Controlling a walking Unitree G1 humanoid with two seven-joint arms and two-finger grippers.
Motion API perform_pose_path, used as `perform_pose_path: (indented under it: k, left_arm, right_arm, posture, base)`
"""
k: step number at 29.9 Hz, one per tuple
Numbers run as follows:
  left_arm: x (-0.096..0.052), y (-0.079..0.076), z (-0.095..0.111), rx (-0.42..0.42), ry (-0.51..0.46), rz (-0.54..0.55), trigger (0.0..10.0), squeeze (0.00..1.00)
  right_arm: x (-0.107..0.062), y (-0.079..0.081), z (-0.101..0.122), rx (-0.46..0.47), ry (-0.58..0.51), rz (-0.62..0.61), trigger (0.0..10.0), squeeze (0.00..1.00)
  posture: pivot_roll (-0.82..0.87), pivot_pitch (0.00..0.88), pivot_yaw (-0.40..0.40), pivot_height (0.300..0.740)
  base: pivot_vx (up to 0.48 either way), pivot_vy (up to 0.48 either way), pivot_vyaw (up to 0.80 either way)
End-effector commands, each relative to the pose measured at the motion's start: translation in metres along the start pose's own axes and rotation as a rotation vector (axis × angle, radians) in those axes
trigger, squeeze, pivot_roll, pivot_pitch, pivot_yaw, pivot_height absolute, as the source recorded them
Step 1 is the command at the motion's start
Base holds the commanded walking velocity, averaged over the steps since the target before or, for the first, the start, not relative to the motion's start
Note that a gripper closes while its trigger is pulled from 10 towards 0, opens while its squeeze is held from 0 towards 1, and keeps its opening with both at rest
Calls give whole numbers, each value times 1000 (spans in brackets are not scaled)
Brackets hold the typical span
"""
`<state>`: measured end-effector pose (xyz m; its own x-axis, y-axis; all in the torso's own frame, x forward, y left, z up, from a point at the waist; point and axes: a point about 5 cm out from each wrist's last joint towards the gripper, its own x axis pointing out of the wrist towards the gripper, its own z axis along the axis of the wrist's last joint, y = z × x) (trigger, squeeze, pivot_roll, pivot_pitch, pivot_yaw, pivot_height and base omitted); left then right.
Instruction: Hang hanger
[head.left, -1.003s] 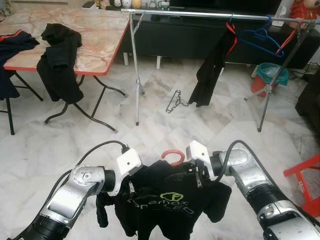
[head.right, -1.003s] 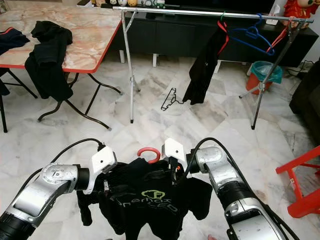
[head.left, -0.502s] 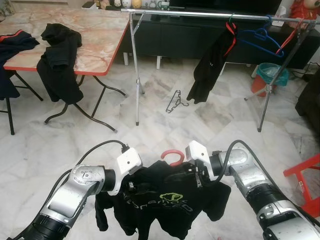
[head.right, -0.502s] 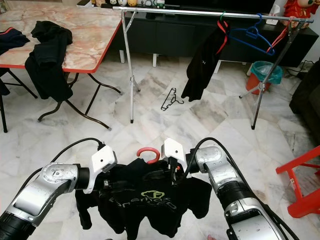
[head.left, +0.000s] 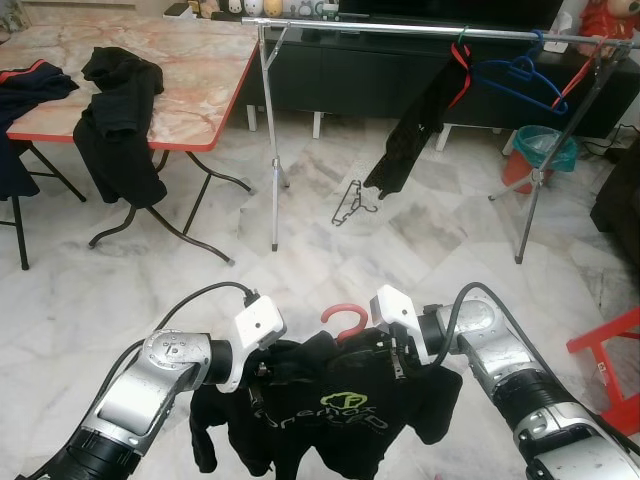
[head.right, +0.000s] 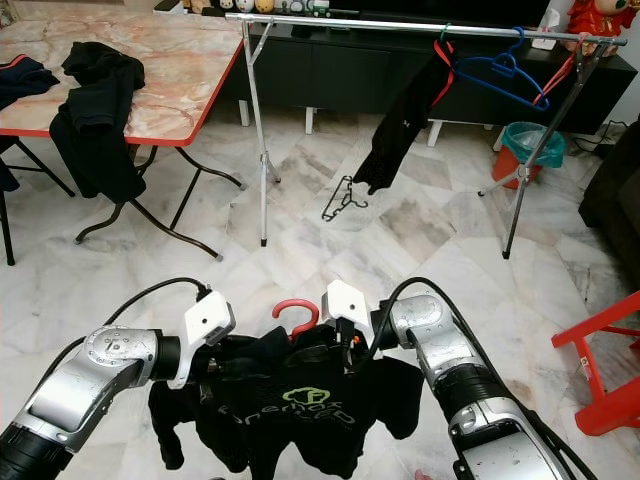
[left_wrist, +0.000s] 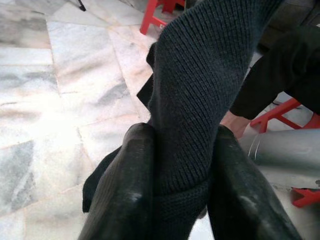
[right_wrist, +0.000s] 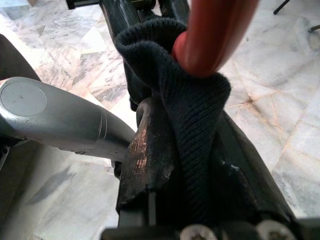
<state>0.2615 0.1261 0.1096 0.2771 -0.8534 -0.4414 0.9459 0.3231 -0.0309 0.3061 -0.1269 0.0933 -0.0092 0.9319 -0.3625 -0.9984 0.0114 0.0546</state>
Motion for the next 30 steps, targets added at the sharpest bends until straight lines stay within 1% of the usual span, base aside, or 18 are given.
perform_pose_path:
  k: [1,2,3,4,5,6,7,18,22,28,29,30]
  left_arm:
    - [3,-6,12,24,-46,-39,0,0]
    - [3,-7,12,24,-46,-46,0,0]
    - [3,-8,11,24,-45,-53,0,0]
    - [2,-9,11,25,-44,-55,0,0]
    - [2,-9,11,25,-43,-55,0,0]
    - [2,-9,11,24,-42,-55,0,0]
    - [2,-8,11,24,-42,-54,0,0]
    - [2,-8,11,29,-42,-57,0,0]
    - [1,-7,8,43,-18,-51,0,0]
    - [2,-5,6,70,-12,-22,0,0]
    - [2,-4,5,106,14,-1,0,0]
    - [2,-4,5,106,14,-1,0,0]
  right_arm:
    - [0,-2,7,-37,-19,-22,10000,0]
    - [0,-2,7,-35,-22,-20,10000,0]
    - [1,-2,7,-32,-26,-21,10000,114]
    - [1,-2,7,-32,-27,-22,10000,114]
    - [1,-2,7,-28,-31,-28,10000,549]
    - [1,-2,7,-25,-34,-33,10000,549]
    - [1,-3,8,-23,-37,-32,10000,1000]
    - [-1,-3,9,-24,-43,-30,10000,1000]
    - [-3,-2,9,-24,-43,-29,10000,1000]
    - [-5,-2,8,-26,-38,-38,10000,1000]
    - [-6,-2,7,-29,-36,-55,10000,1000]
    - [-6,-2,7,-29,-36,-55,10000,1000]
  posture:
    - [46,42,-40,740]
    - [47,43,-40,740]
    - [47,43,-39,740]
    - [47,43,-39,740]
    - [45,44,-39,740]
    - [45,44,-39,740]
    - [47,46,-39,740]
    - [44,64,-35,740]
    - [44,70,-33,740]
    - [37,63,-32,740]
    - [38,60,-33,740]
    - [38,60,-33,740]
  base:
    - [0,0,0]
    - [0,0,0]
    - [0,0,0]
    - [0,0,0]
    - [0,0,0]
    - [0,0,0]
    - [0,0,0]
    - [0,0,0]
    - [0,0,0]
    - [0,0,0]
    - [0,0,0]
    - [0,0,0]
